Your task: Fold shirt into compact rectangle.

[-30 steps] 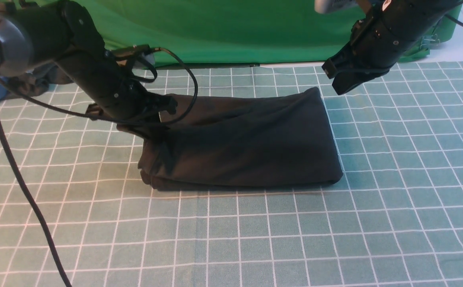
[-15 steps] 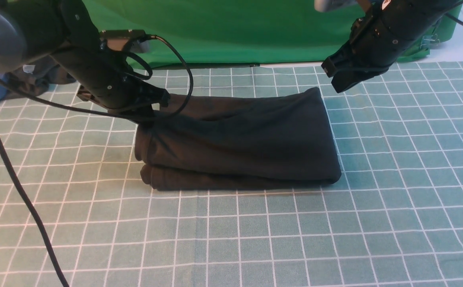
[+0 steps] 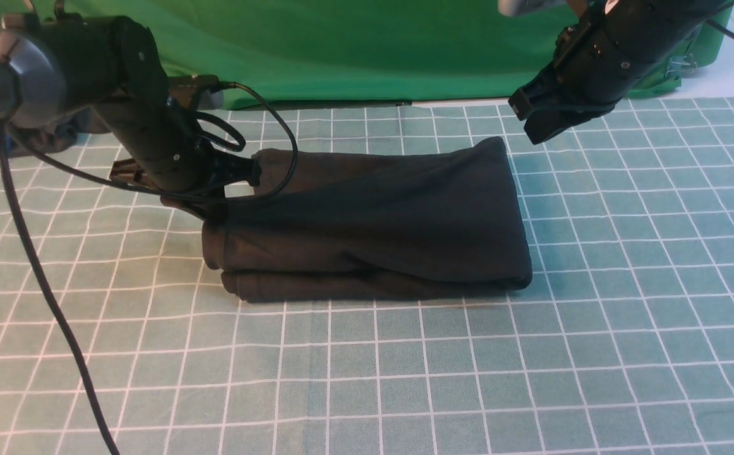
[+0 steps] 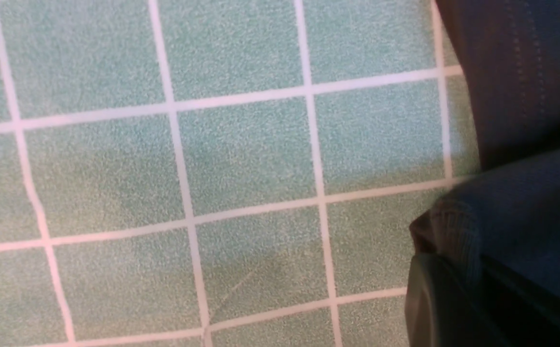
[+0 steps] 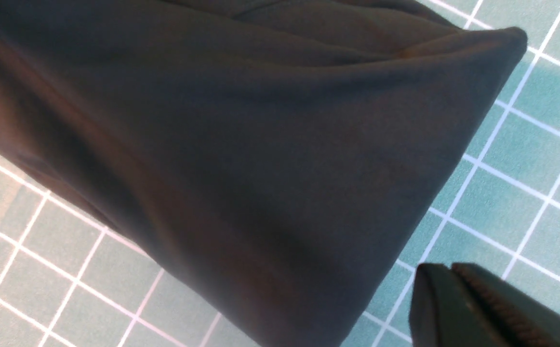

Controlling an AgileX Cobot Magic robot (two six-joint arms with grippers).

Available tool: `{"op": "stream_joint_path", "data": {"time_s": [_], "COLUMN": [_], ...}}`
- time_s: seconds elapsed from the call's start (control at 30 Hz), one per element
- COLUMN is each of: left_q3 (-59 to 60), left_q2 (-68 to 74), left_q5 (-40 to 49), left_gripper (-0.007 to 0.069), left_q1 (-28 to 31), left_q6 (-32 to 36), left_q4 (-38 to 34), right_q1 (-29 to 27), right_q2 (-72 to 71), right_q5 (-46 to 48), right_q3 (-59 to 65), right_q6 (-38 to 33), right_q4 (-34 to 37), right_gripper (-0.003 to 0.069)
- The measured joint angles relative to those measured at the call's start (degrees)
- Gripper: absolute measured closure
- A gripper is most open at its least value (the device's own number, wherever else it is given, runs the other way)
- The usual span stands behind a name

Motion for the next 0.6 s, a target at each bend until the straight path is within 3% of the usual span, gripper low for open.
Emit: {"op": "stream_joint_path", "data": {"time_s": [0.23,0.43,0.53,0.6], "left_q3": [0.0,-2.7,-4.2,-4.5], "left_q2": [-0.2,-3.9,-6.7,-8.2], "left_q5": [0.4,3.1,4.8,6.6], "left_gripper": [0.0527,0.0267,0.0237,0.0278], "left_q1": [0.0,0.0,0.0,0.0], "left_q6": [-0.4,-0.8,-0.8,2.5], "left_q4": [0.2,1.0,-2.0,-7.3], "right_q1": [0.0,0.0,0.0,0.0], "right_q2": [0.0,0.0,0.0,0.0], "right_q5": [0.0,2.9,4.5,4.9], "right_q3": [0.0,0.0,0.0,0.0], "right_q6": [0.1,1.2,1.6,2.1], "right_q4": [0.0,0.0,0.1,0.7], "right_gripper": [0.063,0.0629,0.0629,0.0629]}}
